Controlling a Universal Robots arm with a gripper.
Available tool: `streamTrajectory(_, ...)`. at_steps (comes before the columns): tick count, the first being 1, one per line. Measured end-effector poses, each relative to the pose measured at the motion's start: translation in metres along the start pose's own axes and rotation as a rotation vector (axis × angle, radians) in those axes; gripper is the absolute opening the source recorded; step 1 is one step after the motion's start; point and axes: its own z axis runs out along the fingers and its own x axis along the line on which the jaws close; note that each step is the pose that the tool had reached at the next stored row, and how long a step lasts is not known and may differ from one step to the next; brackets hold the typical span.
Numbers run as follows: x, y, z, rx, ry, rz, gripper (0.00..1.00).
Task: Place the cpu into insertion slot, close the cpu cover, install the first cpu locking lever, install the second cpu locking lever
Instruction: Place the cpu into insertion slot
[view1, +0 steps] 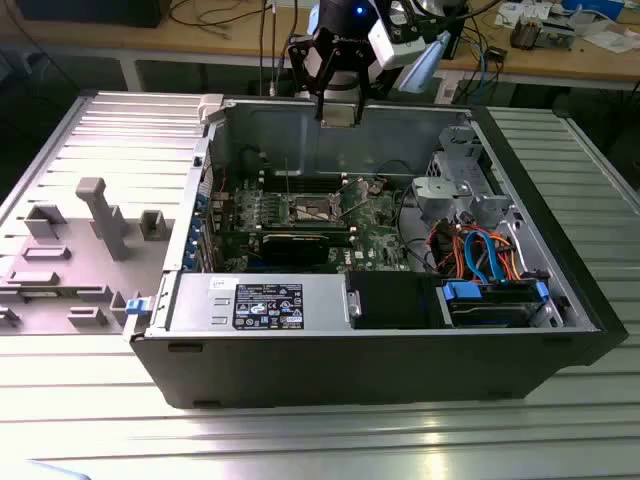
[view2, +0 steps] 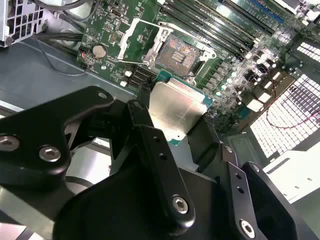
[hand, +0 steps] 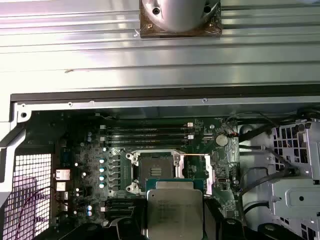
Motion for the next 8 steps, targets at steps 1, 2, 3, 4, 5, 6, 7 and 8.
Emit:
streamTrajectory(1, 0.0, 0.0, 0.0, 0.0, 0.0, 0.0, 0.55)
streamTrajectory(2, 0.0, 0.0, 0.0, 0.0, 0.0, 0.0, 0.55)
streamTrajectory(3, 0.0, 0.0, 0.0, 0.0, 0.0, 0.0, 0.55)
streamTrajectory(4, 0.0, -0.0002, -0.0001, 0.0001, 0.0001, 0.0, 0.55)
streamTrajectory(5, 0.0, -0.0008, -0.0002, 0.0003, 0.0001, 0.0, 0.55)
streamTrajectory(6, 0.0, -0.0014, -0.0002, 0.0, 0.0, 0.0, 0.55)
streamTrajectory(7, 0.0, -0.0018, -0.0001, -0.0001, 0.0, 0.0, 0.55)
streamTrajectory(8, 0.0, -0.0018, -0.0001, 0.0, -0.0001, 0.001, 0.55)
